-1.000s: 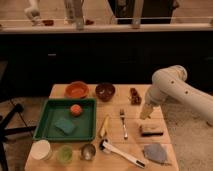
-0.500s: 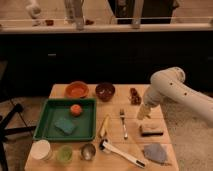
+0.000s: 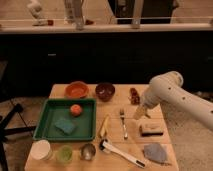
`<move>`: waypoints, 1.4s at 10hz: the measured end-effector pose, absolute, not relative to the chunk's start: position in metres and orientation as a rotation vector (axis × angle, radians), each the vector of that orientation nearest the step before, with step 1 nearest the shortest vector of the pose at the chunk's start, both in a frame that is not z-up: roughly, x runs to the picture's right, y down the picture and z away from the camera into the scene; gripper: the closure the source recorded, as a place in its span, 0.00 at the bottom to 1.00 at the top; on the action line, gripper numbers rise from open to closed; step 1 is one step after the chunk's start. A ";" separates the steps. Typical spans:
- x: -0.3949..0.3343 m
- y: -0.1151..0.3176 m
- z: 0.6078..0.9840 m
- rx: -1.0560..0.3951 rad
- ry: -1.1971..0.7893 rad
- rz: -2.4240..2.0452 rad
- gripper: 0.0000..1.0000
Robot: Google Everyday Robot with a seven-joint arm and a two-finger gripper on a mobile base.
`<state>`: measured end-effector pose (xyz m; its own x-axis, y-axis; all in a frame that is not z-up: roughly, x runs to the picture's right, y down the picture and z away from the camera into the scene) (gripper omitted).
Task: Place fork in red bowl
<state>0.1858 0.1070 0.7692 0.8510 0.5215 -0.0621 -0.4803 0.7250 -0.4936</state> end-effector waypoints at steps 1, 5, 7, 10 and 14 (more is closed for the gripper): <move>0.178 0.115 0.775 -0.522 -0.090 0.566 0.20; 0.149 0.148 0.784 -0.541 -0.129 0.567 0.20; 0.142 0.166 0.792 -0.556 -0.138 0.567 0.20; 0.133 0.181 0.797 -0.552 -0.150 0.587 0.20; 0.116 0.195 0.809 -0.552 -0.154 0.607 0.20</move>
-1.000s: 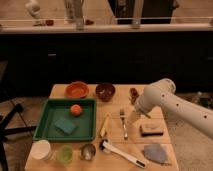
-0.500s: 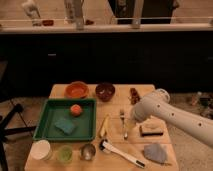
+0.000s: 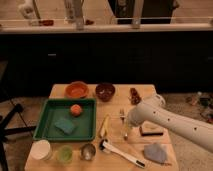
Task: Place fork in red bowl
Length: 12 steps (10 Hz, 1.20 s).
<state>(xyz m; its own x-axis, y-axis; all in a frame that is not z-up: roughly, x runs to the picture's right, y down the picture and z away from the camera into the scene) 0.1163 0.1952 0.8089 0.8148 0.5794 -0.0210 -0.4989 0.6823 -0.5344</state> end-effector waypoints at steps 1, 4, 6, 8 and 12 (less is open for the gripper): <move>0.111 0.197 0.812 -0.559 -0.159 0.603 0.20; 0.105 0.205 0.825 -0.574 -0.170 0.611 0.20; 0.106 0.211 0.834 -0.584 -0.173 0.646 0.20; 0.104 0.211 0.839 -0.591 -0.172 0.669 0.20; 0.094 0.211 0.844 -0.598 -0.166 0.673 0.20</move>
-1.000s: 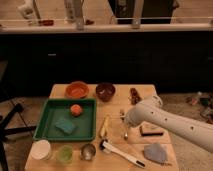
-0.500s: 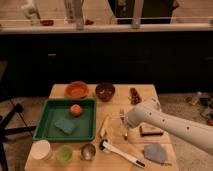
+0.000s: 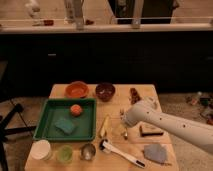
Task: Place fork in red bowl
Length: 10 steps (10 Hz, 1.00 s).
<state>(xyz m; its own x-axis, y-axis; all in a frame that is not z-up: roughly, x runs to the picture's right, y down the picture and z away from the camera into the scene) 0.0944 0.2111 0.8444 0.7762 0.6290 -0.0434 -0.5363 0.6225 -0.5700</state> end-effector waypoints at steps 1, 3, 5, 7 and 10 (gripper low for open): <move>0.093 0.212 0.845 -0.593 -0.161 0.672 0.20; 0.090 0.213 0.847 -0.587 -0.151 0.673 0.20; 0.090 0.214 0.849 -0.585 -0.144 0.674 0.20; 0.090 0.217 0.853 -0.590 -0.140 0.677 0.20; 0.093 0.221 0.858 -0.600 -0.134 0.688 0.20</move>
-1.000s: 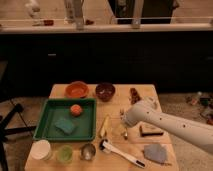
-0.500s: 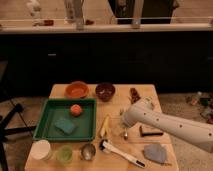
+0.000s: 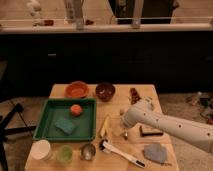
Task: Place fork in red bowl
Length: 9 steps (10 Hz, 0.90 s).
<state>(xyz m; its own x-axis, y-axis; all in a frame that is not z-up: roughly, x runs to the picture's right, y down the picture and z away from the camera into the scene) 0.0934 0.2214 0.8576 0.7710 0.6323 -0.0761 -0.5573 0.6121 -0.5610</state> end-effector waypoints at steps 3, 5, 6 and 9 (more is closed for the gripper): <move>0.098 0.223 0.858 -0.600 -0.134 0.693 0.20; 0.096 0.223 0.858 -0.602 -0.135 0.692 0.20; 0.095 0.223 0.858 -0.602 -0.136 0.690 0.20; 0.096 0.224 0.856 -0.571 -0.128 0.689 0.20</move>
